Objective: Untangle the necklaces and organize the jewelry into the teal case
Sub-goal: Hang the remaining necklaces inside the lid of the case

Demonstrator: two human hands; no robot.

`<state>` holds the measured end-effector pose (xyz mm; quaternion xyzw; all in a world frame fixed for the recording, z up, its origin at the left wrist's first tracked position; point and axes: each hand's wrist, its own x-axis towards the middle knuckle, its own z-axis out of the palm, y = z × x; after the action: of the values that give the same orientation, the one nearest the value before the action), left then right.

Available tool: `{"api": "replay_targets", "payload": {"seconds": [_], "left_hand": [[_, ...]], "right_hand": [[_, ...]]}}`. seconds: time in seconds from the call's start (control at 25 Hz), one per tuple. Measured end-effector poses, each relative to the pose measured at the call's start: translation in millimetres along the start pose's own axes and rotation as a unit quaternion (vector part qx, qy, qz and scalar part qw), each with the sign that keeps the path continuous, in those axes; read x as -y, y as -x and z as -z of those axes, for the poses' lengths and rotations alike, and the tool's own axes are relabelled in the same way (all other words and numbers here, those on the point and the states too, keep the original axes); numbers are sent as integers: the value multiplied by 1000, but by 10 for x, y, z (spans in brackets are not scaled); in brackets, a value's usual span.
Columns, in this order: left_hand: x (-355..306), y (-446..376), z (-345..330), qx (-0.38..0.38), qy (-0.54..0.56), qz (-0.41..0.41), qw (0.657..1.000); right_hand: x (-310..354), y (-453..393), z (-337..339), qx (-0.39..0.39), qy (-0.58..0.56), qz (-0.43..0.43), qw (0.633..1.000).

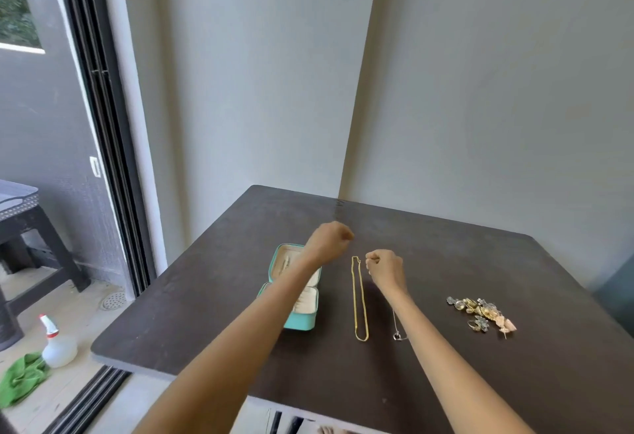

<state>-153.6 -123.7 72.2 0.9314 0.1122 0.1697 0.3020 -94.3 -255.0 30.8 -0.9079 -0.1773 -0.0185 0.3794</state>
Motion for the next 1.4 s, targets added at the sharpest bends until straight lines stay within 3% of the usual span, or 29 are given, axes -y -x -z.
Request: {"api": "replay_targets", "payload": {"seconds": [0.24, 0.4, 0.6, 0.76, 0.92, 1.0, 1.16, 1.28, 1.4], "left_hand": [[83, -447, -535, 98, -221, -21, 970], [49, -587, -624, 118, -249, -22, 961], [8, -512, -681, 83, -265, -30, 960], [-5, -481, -585, 110, -151, 24, 982], [-2, -425, -411, 130, 32, 79, 988], [-21, -340, -322, 136, 138, 88, 977], [-83, -133, -88, 175, 324, 80, 926], [-102, 17, 89, 231, 365, 65, 900], [-39, 131, 221, 232, 423, 60, 874]], "right_hand": [[-104, -337, -161, 34, 110, 2, 993], [-162, -406, -221, 33, 93, -5, 995], [-176, -405, -163, 67, 64, -9, 996], [-203, -366, -81, 118, 0, -7, 993], [-186, -249, 38, 104, -132, -31, 985], [-165, -154, 96, 128, -276, -66, 950], [-23, -36, 357, 173, -511, -97, 836], [149, -10, 618, 143, -617, -84, 769], [232, -31, 846, 102, -652, -85, 747]]}}
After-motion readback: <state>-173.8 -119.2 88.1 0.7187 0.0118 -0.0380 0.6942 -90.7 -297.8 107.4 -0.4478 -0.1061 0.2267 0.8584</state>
